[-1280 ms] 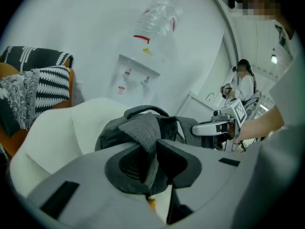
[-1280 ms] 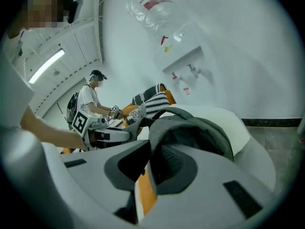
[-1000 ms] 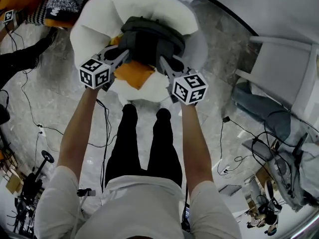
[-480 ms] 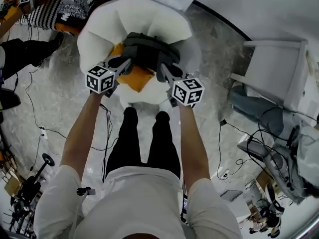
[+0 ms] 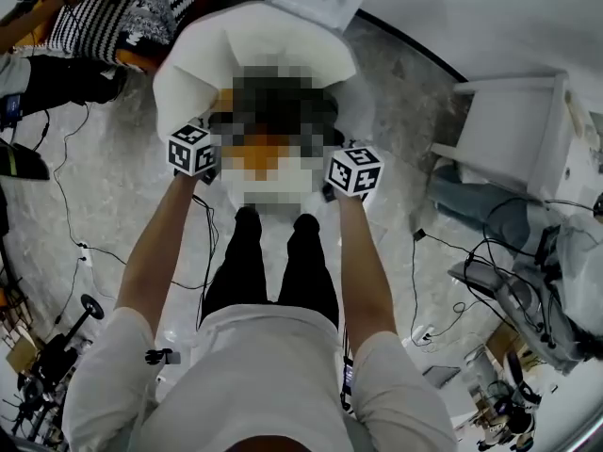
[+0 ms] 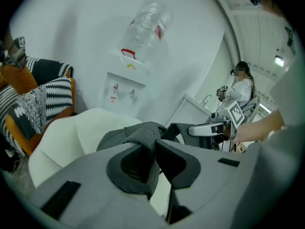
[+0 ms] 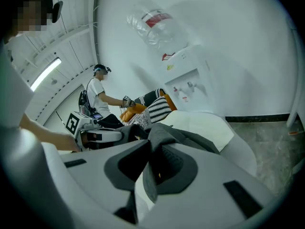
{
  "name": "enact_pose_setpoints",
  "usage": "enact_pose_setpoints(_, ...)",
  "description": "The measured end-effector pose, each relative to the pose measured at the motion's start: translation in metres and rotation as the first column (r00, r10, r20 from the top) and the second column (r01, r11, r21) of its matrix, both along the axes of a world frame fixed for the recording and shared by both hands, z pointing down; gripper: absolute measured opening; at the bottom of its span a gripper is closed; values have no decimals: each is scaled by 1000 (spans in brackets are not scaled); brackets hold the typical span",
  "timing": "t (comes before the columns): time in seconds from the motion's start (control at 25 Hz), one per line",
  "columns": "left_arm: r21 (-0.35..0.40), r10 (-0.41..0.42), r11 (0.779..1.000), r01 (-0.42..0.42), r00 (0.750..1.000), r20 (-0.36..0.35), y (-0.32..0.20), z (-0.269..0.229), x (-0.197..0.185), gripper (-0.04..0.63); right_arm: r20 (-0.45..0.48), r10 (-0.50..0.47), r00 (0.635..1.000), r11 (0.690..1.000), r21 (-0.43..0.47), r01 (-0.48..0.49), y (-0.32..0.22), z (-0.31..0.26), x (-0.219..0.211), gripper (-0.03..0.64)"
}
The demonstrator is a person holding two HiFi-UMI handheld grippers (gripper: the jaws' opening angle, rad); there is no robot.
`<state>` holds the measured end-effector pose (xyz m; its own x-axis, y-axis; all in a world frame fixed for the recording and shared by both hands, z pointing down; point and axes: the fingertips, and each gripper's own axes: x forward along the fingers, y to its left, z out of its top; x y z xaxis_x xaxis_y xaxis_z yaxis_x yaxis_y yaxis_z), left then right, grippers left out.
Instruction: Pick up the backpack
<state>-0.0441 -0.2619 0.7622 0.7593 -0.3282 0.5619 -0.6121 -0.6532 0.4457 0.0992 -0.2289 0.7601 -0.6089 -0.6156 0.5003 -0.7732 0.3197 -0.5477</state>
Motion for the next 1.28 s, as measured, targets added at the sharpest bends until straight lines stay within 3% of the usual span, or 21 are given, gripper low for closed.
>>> enact_pose_setpoints(0.68,125,-8,992,16,998,-64,19,-115,-9,52,15,-59,998,990,129,57,2,-111,-5,46)
enact_pose_setpoints(0.88,185,-23,982,42,995,-102,22,-161,-8,52,51,-56,997,984,174,47,6,-156,-6,46)
enact_pose_setpoints(1.28,301,-24,951,65,990,-138,25,-244,-15,52,35,-103,994,957,276,89,6,-236,-13,46)
